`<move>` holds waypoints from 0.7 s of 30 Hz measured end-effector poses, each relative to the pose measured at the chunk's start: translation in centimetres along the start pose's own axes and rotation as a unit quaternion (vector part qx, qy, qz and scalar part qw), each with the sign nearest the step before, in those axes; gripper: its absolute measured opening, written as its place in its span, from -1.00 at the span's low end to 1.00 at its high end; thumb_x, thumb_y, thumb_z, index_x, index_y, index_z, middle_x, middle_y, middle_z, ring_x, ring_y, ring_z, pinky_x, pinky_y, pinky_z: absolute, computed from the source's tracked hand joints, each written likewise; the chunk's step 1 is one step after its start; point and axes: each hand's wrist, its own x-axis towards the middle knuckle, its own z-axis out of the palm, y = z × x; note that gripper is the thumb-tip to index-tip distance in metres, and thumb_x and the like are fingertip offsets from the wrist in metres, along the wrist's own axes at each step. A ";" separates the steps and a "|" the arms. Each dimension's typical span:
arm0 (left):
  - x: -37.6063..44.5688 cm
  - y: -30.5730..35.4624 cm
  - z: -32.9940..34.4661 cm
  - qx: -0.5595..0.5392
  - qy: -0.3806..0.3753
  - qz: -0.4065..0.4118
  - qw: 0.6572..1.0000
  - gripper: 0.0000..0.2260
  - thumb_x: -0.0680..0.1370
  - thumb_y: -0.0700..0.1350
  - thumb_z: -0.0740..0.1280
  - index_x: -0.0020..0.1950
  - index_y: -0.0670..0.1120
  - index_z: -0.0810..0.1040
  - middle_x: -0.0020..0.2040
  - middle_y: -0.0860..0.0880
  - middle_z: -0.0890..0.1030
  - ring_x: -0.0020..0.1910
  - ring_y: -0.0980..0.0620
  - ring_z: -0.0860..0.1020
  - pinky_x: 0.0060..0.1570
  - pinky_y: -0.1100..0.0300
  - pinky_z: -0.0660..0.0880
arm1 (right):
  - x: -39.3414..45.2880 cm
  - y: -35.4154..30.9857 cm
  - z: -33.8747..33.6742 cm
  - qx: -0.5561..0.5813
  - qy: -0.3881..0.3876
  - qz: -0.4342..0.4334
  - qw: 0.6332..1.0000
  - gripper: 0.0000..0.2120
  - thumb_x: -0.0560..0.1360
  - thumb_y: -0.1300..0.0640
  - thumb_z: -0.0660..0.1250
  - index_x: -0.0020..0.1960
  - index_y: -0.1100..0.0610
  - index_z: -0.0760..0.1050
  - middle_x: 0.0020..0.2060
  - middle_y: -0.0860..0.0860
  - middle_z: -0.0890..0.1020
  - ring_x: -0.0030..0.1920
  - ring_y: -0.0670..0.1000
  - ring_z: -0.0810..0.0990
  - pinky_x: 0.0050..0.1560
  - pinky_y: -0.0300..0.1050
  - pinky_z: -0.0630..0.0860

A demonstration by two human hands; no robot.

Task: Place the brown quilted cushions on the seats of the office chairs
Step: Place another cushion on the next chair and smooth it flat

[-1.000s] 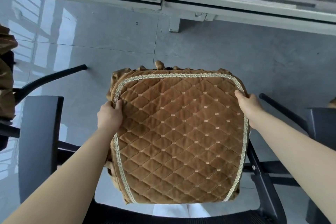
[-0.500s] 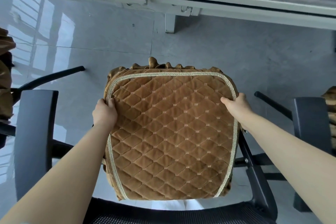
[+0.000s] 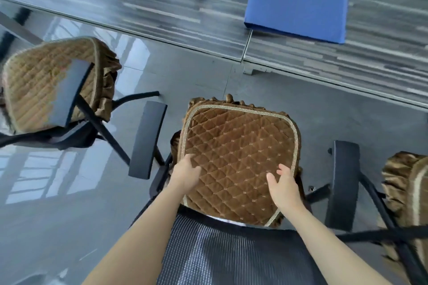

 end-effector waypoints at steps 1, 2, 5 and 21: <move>-1.9 0.1 -0.6 0.000 0.002 0.008 1.000 -0.53 0.58 -0.14 0.23 0.50 -0.06 0.31 0.28 -0.09 0.56 0.01 -0.01 0.55 0.00 0.17 0.48 | -1.9 -0.6 -0.1 -0.003 -0.005 -0.006 1.000 -0.49 0.62 0.05 0.19 0.51 0.17 0.18 0.42 0.11 0.39 0.38 0.15 0.39 0.37 0.05 0.32; -3.8 -0.4 -1.4 -0.006 0.009 0.009 1.000 -0.54 0.58 -0.14 0.23 0.49 -0.06 0.34 0.29 -0.08 0.56 0.04 0.01 0.54 0.04 0.18 0.45 | -4.1 -1.3 -0.2 -0.012 -0.012 -0.018 1.000 -0.50 0.62 0.04 0.18 0.50 0.16 0.20 0.41 0.10 0.41 0.37 0.14 0.41 0.36 0.05 0.32; -9.1 -1.5 -3.5 -0.067 0.039 0.018 0.997 -0.63 0.59 -0.10 0.24 0.41 -0.04 0.43 0.26 -0.03 0.59 0.08 0.06 0.56 0.06 0.22 0.46 | -9.8 -3.2 0.4 -0.042 -0.047 -0.065 0.996 -0.53 0.62 0.04 0.18 0.49 0.13 0.22 0.38 0.07 0.44 0.35 0.10 0.43 0.34 0.01 0.34; -26.7 -27.5 -19.1 -0.287 0.269 -0.007 0.920 -0.79 0.58 -0.26 0.27 0.11 0.02 0.53 -0.06 0.10 0.64 -0.13 0.11 0.58 -0.27 0.44 0.42 | -31.7 -20.7 19.5 -0.105 -0.152 -0.271 0.945 -0.56 0.63 0.03 0.17 0.47 0.08 0.23 0.34 0.01 0.46 0.22 0.02 0.48 0.14 -0.20 0.37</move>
